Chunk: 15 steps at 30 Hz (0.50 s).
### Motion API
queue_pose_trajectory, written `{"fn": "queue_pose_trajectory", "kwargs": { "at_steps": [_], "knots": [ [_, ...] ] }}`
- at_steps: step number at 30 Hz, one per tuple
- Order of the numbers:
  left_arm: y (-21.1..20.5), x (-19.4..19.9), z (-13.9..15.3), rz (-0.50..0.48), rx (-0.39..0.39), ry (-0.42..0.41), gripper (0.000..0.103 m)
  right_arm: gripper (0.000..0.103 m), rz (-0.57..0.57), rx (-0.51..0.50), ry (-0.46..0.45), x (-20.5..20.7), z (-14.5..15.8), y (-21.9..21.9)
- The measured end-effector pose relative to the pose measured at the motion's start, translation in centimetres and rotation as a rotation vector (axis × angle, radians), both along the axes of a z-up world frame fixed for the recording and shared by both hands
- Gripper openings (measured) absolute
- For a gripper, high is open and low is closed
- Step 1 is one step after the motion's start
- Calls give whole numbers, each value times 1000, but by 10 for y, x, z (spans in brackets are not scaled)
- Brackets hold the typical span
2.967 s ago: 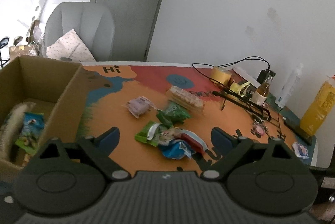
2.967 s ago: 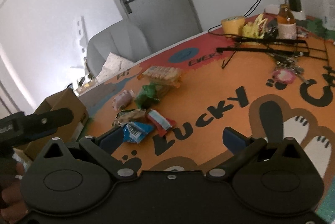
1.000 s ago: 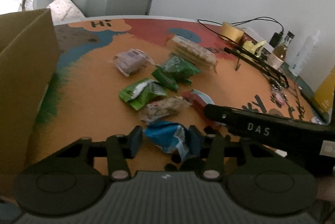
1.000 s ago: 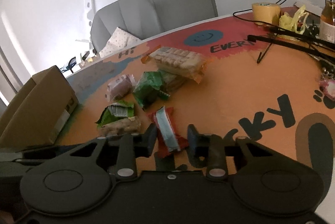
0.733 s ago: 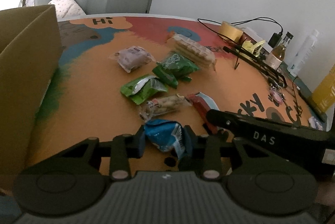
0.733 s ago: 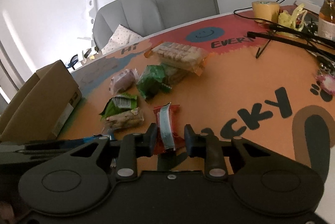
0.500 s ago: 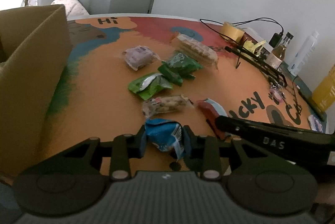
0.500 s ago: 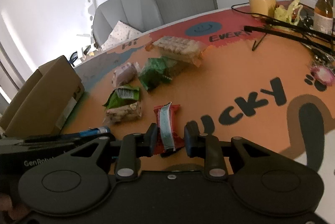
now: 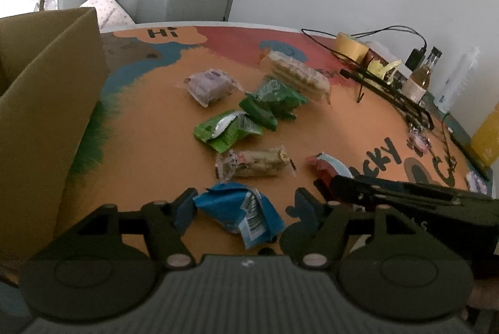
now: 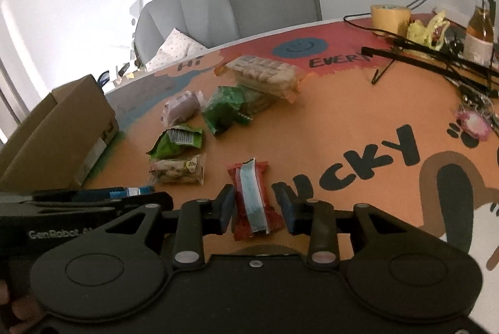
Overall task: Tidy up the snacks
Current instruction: 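Lift the blue wrapper with the left tool while the right tool lifts the red bar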
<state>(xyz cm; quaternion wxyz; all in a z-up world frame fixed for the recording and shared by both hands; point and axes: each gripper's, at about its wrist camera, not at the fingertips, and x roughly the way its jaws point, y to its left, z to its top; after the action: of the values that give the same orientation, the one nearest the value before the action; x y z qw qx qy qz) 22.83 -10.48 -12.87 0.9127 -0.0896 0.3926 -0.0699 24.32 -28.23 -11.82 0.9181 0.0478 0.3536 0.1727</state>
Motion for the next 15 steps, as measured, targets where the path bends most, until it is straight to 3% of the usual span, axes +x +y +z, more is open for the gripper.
{"fn": "queue_pose_trajectory", "kwargs": {
  "at_steps": [3, 7, 10, 15],
  "knots": [
    [-4, -2, -2, -12, 31, -15, 67, 36, 6, -19, -10, -1, 0, 4],
    [-2, -5, -3, -11, 60, -25, 52, 35, 15, -47, -23, -3, -1, 10],
    [4, -5, -1, -6, 40, -19, 43, 21, 7, -61, -29, -5, -1, 11],
    [8, -10, 9, 6, 28, -37, 30, 18, 6, -33, -25, -10, 3, 9]
  ]
}}
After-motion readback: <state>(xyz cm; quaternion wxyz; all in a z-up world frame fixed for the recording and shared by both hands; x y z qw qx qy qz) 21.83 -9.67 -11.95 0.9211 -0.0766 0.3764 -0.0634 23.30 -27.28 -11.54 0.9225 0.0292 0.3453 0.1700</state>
